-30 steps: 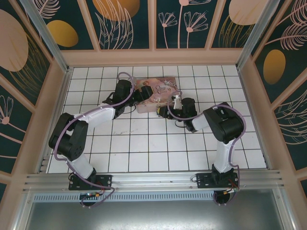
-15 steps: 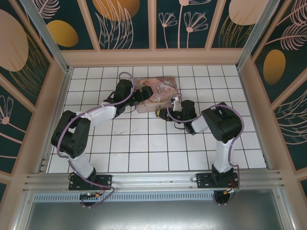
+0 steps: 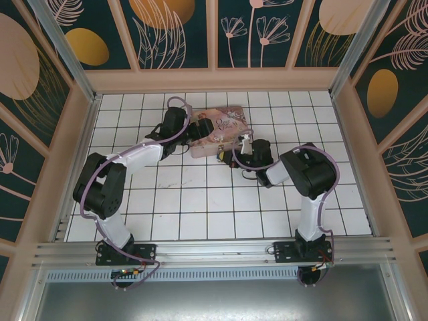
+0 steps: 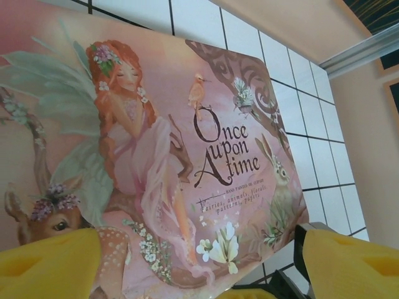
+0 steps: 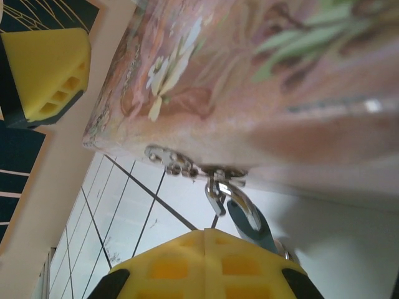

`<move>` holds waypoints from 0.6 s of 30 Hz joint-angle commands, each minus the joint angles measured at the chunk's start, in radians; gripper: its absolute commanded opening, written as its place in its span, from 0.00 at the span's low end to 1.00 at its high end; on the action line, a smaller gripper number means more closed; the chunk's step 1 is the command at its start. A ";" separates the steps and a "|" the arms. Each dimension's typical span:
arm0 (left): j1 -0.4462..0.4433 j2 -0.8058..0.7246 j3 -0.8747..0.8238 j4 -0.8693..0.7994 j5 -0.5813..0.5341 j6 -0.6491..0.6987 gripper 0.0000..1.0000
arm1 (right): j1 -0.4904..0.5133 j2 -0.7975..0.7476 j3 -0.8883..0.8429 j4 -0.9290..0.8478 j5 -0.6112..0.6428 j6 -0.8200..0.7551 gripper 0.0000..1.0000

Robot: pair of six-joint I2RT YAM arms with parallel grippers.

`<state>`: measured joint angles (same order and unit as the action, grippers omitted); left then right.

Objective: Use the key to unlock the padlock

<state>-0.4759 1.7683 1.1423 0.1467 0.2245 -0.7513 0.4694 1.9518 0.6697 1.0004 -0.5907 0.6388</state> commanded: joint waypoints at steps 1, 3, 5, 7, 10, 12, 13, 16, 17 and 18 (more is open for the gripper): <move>0.006 0.016 0.036 -0.047 -0.031 0.047 0.85 | 0.000 -0.068 -0.042 -0.016 0.017 0.006 0.12; 0.006 0.019 0.047 -0.063 -0.042 0.063 0.85 | -0.001 -0.105 -0.061 -0.041 0.027 -0.009 0.32; 0.006 0.021 0.060 -0.084 -0.060 0.084 0.85 | -0.001 -0.133 -0.073 -0.083 0.047 -0.032 0.38; 0.006 0.026 0.075 -0.105 -0.074 0.108 0.85 | 0.000 -0.146 -0.073 -0.128 0.064 -0.060 0.42; 0.006 0.037 0.101 -0.141 -0.104 0.142 0.85 | 0.002 -0.143 -0.050 -0.204 0.103 -0.107 0.43; 0.006 0.042 0.116 -0.162 -0.128 0.164 0.86 | 0.006 -0.134 -0.025 -0.242 0.122 -0.134 0.44; 0.006 0.047 0.126 -0.175 -0.139 0.176 0.86 | 0.011 -0.126 -0.008 -0.266 0.131 -0.150 0.44; 0.007 0.057 0.152 -0.207 -0.164 0.205 0.86 | 0.024 -0.100 0.039 -0.315 0.146 -0.189 0.45; 0.008 0.059 0.159 -0.215 -0.172 0.213 0.86 | 0.029 -0.091 0.054 -0.326 0.151 -0.201 0.45; 0.008 0.063 0.166 -0.221 -0.177 0.219 0.86 | 0.032 -0.084 0.066 -0.335 0.153 -0.210 0.45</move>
<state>-0.4759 1.8088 1.2701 -0.0200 0.0917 -0.5892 0.4820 1.8420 0.6861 0.7246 -0.4679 0.4976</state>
